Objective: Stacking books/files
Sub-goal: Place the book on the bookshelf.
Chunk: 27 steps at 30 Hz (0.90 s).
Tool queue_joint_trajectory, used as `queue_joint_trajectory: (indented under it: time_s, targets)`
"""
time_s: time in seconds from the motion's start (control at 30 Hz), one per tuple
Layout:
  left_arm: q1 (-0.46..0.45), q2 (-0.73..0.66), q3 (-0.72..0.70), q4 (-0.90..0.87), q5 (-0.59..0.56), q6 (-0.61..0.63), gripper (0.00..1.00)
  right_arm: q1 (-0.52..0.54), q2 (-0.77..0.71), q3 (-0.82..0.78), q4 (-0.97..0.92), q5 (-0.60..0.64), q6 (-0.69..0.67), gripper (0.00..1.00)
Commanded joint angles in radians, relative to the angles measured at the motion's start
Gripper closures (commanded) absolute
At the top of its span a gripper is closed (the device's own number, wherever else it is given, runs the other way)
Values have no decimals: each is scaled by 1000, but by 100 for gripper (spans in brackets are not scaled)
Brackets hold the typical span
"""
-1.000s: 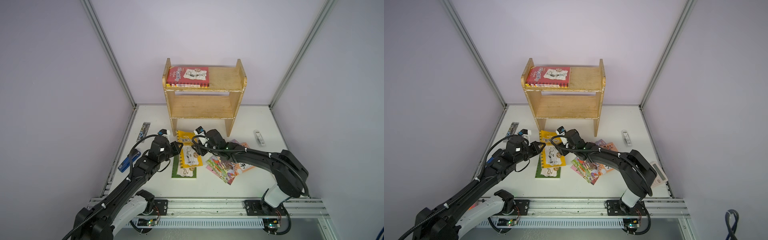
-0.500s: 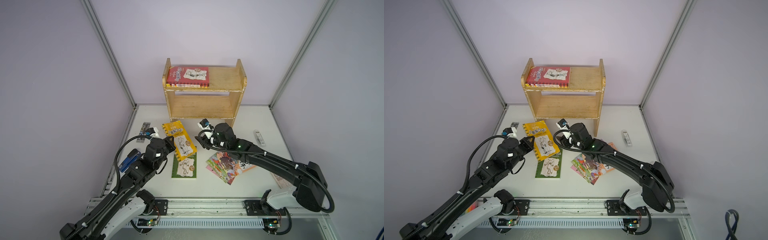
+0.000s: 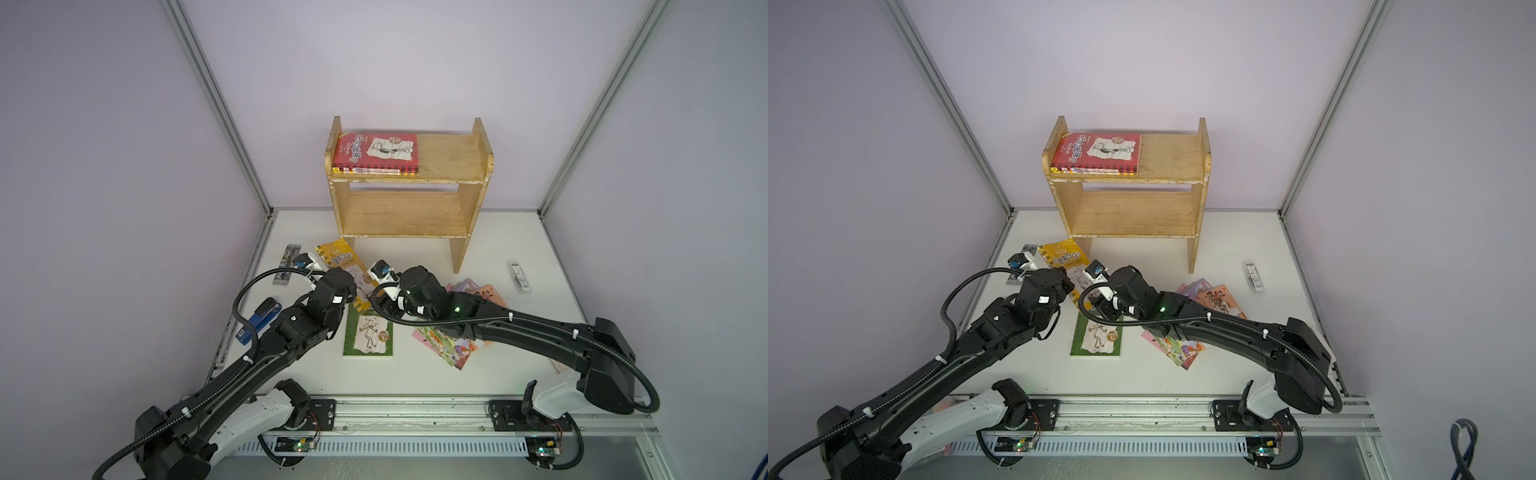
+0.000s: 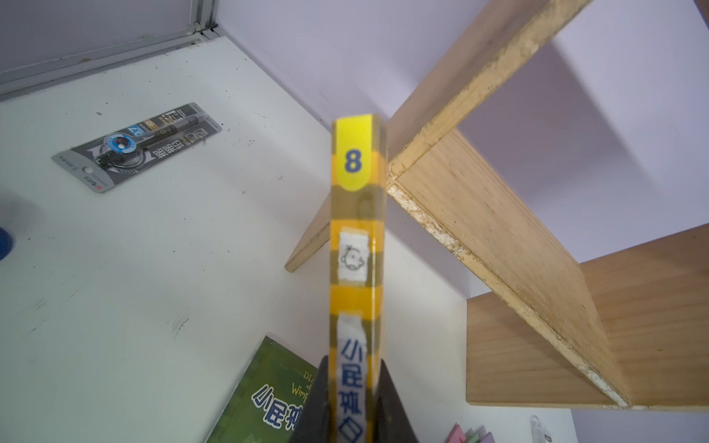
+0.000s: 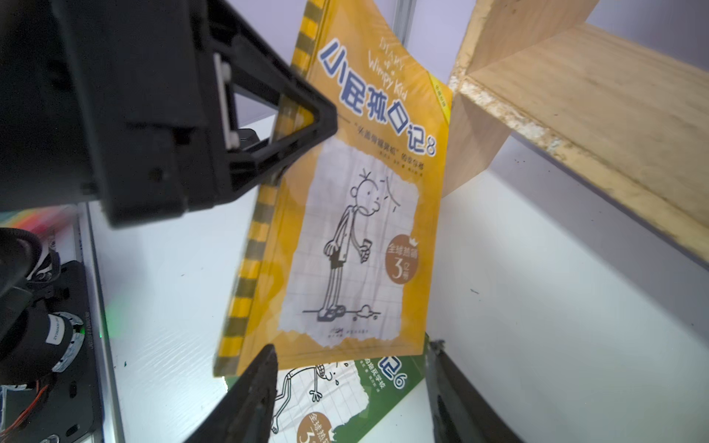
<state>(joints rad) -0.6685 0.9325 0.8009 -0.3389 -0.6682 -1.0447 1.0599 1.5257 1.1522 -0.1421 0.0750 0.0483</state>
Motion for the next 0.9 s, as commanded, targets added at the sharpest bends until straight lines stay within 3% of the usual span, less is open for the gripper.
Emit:
queue_joint_trajectory:
  time_s: [0.0, 0.2, 0.4, 0.53, 0.67, 0.87]
  targets:
    - [-2, -8, 5, 77, -83, -38, 100, 31, 5, -5, 78, -14, -6, 39]
    - [-2, -6, 11, 95, -91, -57, 100, 54, 32, -2, 133, -18, -12, 40]
    - [-2, -4, 38, 97, -92, -73, 100, 60, 104, 47, 148, 26, -49, 48]
    - [-2, -4, 37, 109, -96, -89, 100, 71, 144, 72, 179, 124, -61, 54]
    - [-2, -4, 35, 101, -96, -113, 100, 78, 162, 66, 233, 243, -84, 55]
    - [-2, -4, 35, 92, -87, -148, 100, 84, 176, 44, 319, 327, -136, 56]
